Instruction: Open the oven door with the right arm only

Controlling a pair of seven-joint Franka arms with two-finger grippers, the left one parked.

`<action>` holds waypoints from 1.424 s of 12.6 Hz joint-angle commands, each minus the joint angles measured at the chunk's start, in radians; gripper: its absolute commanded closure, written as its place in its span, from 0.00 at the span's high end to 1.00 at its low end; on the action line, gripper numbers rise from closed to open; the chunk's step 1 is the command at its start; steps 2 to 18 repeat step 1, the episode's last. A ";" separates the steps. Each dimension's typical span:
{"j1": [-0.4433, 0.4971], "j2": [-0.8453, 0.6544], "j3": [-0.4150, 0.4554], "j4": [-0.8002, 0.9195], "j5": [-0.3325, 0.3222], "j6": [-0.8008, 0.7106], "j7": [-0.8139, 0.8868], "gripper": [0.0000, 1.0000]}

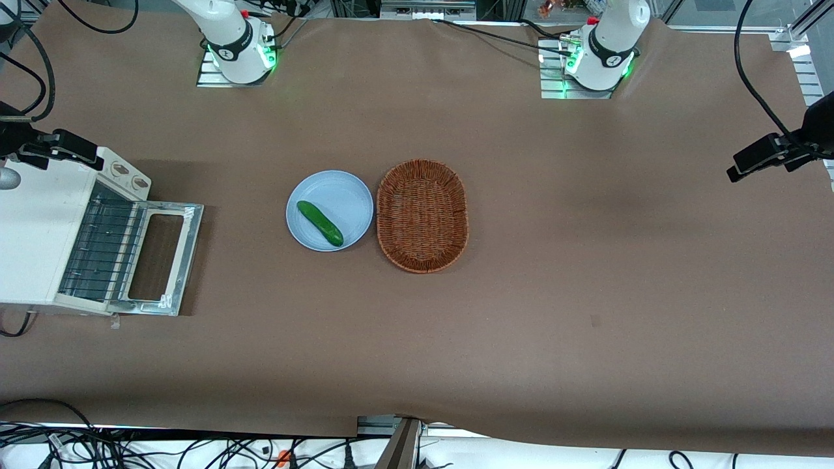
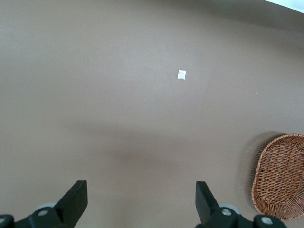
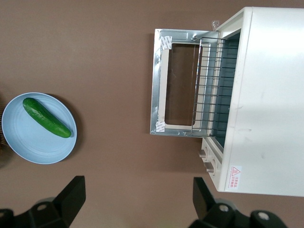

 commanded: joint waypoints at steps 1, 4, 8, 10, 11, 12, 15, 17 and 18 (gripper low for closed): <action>-0.002 0.001 0.001 0.018 -0.008 -0.023 -0.003 1.00; -0.002 0.001 0.001 0.018 -0.008 -0.023 -0.003 1.00; -0.002 0.001 0.001 0.018 -0.008 -0.023 -0.003 1.00; -0.002 0.001 0.001 0.018 -0.008 -0.023 -0.003 1.00; -0.002 0.001 0.001 0.018 -0.008 -0.023 -0.003 1.00; -0.002 0.001 0.001 0.018 -0.008 -0.023 -0.003 1.00; -0.002 0.001 0.001 0.018 -0.008 -0.023 -0.003 1.00; -0.002 0.001 0.001 0.018 -0.008 -0.023 -0.003 1.00; -0.002 0.001 0.001 0.018 -0.008 -0.023 -0.003 1.00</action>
